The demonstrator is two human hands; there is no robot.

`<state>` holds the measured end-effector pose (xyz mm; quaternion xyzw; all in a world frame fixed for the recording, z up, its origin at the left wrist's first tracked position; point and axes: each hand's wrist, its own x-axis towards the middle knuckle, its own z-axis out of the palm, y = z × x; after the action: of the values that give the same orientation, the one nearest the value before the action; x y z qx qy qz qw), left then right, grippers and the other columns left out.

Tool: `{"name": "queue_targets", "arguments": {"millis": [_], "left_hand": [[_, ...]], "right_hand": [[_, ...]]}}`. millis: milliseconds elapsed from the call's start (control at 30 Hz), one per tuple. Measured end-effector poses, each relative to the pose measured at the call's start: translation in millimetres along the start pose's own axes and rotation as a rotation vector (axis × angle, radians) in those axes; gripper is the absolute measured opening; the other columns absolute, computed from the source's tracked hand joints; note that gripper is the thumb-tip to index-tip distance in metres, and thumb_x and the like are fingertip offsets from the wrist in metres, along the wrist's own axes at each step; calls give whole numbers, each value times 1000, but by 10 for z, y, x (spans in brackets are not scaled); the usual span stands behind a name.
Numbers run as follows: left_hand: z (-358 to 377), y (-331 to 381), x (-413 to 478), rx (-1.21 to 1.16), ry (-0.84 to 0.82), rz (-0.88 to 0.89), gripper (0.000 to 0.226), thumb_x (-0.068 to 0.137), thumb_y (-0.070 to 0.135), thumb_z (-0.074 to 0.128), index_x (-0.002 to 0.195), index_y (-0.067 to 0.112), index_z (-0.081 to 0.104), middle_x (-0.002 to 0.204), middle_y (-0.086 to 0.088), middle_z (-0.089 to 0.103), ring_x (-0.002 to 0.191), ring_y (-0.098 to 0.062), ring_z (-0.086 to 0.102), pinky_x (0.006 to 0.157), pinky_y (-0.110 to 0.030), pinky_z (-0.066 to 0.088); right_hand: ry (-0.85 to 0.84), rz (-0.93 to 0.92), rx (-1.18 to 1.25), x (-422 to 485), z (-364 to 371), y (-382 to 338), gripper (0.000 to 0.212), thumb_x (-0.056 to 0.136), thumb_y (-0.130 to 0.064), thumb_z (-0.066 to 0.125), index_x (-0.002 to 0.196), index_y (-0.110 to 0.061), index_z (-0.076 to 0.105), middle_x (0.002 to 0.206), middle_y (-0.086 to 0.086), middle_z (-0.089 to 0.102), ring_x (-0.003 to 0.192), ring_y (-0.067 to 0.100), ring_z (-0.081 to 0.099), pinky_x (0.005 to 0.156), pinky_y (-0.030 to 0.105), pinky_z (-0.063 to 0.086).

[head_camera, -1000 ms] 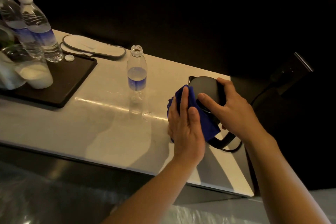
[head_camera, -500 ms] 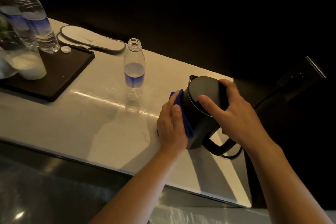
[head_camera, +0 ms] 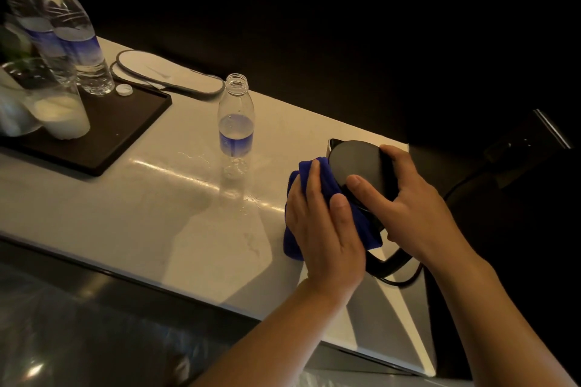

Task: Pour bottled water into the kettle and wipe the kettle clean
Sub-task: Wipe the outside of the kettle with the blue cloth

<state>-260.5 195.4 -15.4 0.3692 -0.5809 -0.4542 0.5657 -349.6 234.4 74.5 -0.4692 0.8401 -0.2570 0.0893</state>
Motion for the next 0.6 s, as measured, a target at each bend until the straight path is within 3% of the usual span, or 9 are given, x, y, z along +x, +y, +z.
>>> {"name": "queue_targets", "arguments": {"millis": [100,233,333,467,600], "left_hand": [[-80,-144,139,-28,-37,43,45,107,44,26,147,28,40,142,1,53,128,-20,54,98,-50,51],[-172,-326,342,-181,-160,-141,47,103,54,28,139,34,50,136,0,61,127,-21,57,104,-49,50],[-256,-501,475,-264,-308,-266,50,103,47,29,134,20,57,128,-9,66,122,-26,60,107,-52,46],[-329,-571,676,-275,-473,-415,50,104,40,29,126,10,62,117,-16,70,112,-26,65,103,-45,48],[-318,-445,596,-306,-444,-397,49,104,43,28,132,16,59,125,-10,68,119,-24,63,109,-52,45]], "right_hand": [[0,-24,14,21,3,35,95,66,-101,41,146,-52,23,117,-16,44,89,11,61,67,41,63],[-12,-59,37,63,-18,61,93,65,-102,42,144,-56,24,108,-35,41,86,7,58,64,35,61],[-52,-83,50,87,-72,66,91,65,-101,44,144,-58,24,108,-49,31,87,6,57,62,28,56],[-129,-99,121,132,-149,78,91,63,-101,49,143,-63,27,108,-57,33,89,8,59,61,24,50],[-174,-113,174,177,-198,88,85,61,-99,52,138,-71,29,101,-68,30,88,9,59,57,14,47]]}}
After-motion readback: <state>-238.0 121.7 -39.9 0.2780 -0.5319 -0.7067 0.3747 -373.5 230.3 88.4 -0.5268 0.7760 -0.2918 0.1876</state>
